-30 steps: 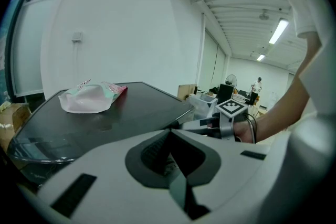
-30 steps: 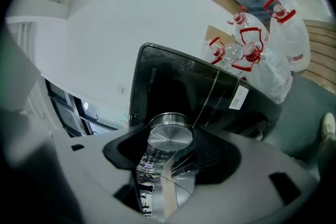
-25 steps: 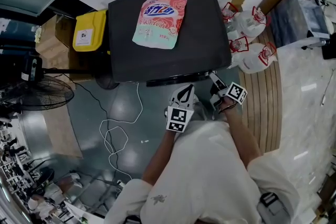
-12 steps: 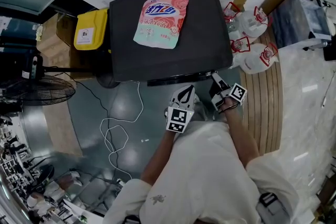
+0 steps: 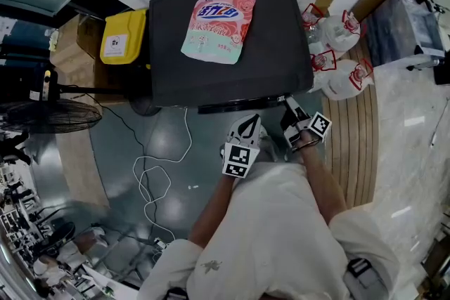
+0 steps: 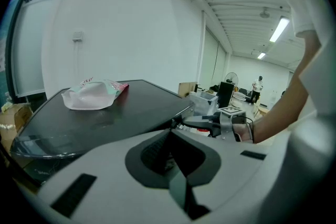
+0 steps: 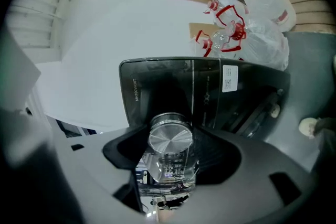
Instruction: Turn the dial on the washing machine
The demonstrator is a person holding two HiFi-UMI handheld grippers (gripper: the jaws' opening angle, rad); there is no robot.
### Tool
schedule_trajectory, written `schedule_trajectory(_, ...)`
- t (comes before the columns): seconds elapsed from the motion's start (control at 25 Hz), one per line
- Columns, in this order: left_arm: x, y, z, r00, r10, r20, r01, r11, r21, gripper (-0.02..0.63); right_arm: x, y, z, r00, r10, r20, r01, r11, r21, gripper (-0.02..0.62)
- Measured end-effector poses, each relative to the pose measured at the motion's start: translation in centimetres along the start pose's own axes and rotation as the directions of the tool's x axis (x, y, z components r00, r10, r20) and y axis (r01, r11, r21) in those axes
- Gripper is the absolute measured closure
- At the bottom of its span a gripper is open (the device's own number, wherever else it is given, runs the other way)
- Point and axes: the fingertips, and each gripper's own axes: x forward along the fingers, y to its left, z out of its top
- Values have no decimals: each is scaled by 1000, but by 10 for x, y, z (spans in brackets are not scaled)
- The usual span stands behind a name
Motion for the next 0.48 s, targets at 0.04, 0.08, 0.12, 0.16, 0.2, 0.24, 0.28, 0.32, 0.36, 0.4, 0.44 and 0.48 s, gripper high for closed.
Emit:
schedule_trajectory(0.04,0,0,0,1000,0,0,0,1000,-1,593,0,0,0,1000,-5,-1,5,1000,-15,314)
schedule_trajectory(0.08,0,0,0,1000,-1,1,1,1000,-2,593,0,1,1,1000,-11,-2,11,999,-32,314)
schedule_trajectory(0.12,0,0,0,1000,-2,3,2,1000,-3,594,0,1,2,1000,-19,-4,19,999,-50,313)
schedule_trajectory(0.16,0,0,0,1000,-3,5,3,1000,-3,594,-1,1,2,1000,-29,-7,28,997,-68,314)
schedule_trajectory(0.2,0,-1,0,1000,-4,6,4,1000,-3,592,-1,1,2,999,-38,-10,37,996,-85,314)
schedule_trajectory(0.24,0,-1,0,1000,-5,7,5,1000,-3,594,-1,1,3,999,-47,-13,45,994,-104,313)
schedule_trajectory(0.28,1,-2,1,1000,-6,8,7,1000,-3,594,-1,1,4,998,-59,-17,56,990,-130,311)
schedule_trajectory(0.32,1,-2,2,1000,-7,9,7,1000,-3,594,-2,1,6,997,-76,-20,72,984,-161,309)
schedule_trajectory(0.36,2,-2,2,1000,-8,9,8,1000,-2,594,-2,1,7,995,-98,-21,93,976,-196,301)
schedule_trajectory(0.4,2,-2,3,1000,-8,10,8,1000,-2,594,-3,0,8,992,-121,-20,113,966,-232,289)
schedule_trajectory(0.44,2,-2,3,1000,-8,10,8,1000,-2,594,-4,1,9,990,-141,-19,131,955,-267,274)
schedule_trajectory(0.48,3,-2,4,1000,-8,11,8,1000,-3,594,-4,2,10,987,-157,-20,144,942,-302,266)
